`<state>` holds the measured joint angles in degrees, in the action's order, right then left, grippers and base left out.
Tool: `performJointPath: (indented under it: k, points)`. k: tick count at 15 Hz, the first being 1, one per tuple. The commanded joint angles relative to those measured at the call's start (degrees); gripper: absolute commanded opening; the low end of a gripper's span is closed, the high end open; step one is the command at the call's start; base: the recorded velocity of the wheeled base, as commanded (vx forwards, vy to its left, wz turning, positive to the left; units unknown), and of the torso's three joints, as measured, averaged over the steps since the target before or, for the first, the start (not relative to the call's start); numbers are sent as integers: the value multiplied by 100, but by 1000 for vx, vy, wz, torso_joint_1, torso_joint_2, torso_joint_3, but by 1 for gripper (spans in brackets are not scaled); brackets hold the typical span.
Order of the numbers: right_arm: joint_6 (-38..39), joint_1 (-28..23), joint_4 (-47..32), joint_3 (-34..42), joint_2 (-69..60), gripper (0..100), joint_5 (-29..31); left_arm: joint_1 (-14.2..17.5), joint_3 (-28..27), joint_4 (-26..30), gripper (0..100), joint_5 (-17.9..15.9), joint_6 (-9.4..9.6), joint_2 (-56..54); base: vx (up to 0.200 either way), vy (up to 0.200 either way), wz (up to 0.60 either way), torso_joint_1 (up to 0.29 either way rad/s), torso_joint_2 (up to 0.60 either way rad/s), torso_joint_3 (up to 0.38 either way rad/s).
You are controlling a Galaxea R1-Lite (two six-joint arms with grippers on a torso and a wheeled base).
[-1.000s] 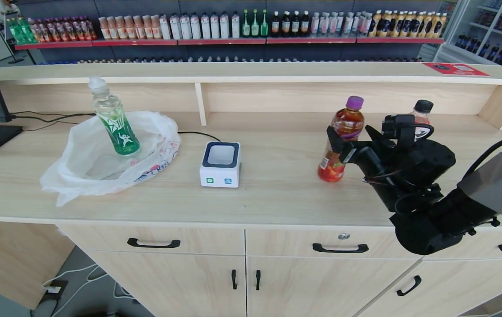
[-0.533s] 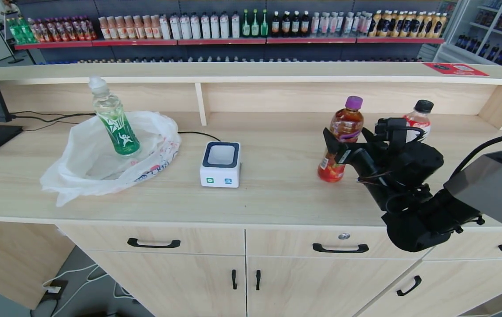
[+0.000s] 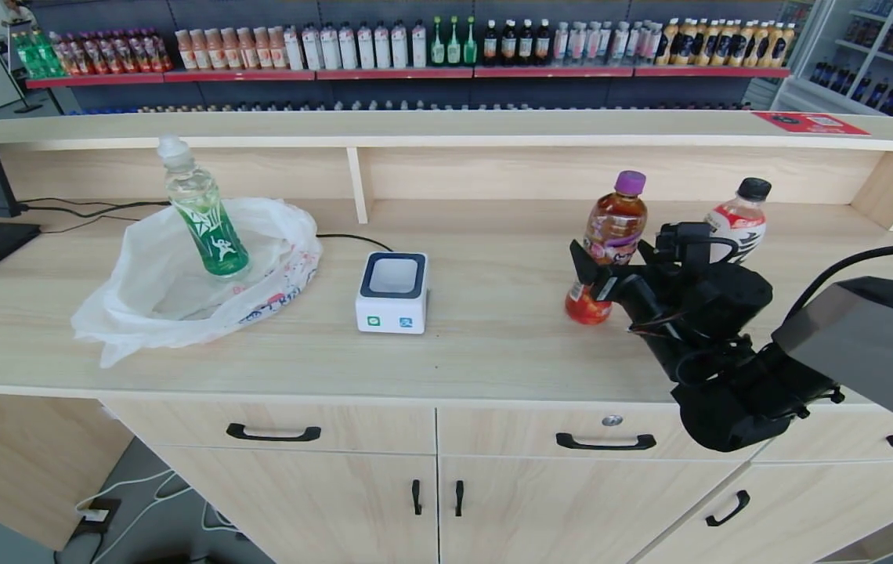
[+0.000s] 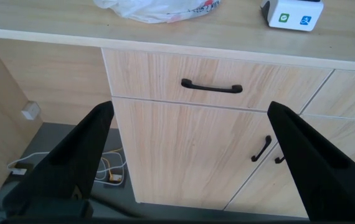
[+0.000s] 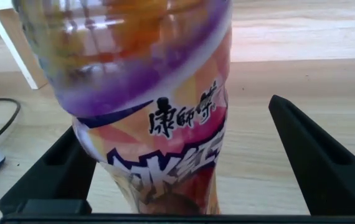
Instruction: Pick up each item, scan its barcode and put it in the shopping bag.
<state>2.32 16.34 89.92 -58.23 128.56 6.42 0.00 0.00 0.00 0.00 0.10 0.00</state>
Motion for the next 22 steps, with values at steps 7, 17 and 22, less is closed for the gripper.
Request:
performJointPath:
  k: [7,17,22]
  points:
    - [6,10,8,-48,73,0,-1,0,0,0,100,0,-10,0,0,0,0,0,0,0]
    - [50,54,8,-206,-253,0,-10,0,0,-9,100,0,-19,9,0,0,0,0,0,0]
    - [-29,54,8,234,-903,0,-18,0,0,-9,100,9,-10,9,0,0,0,0,0,0]
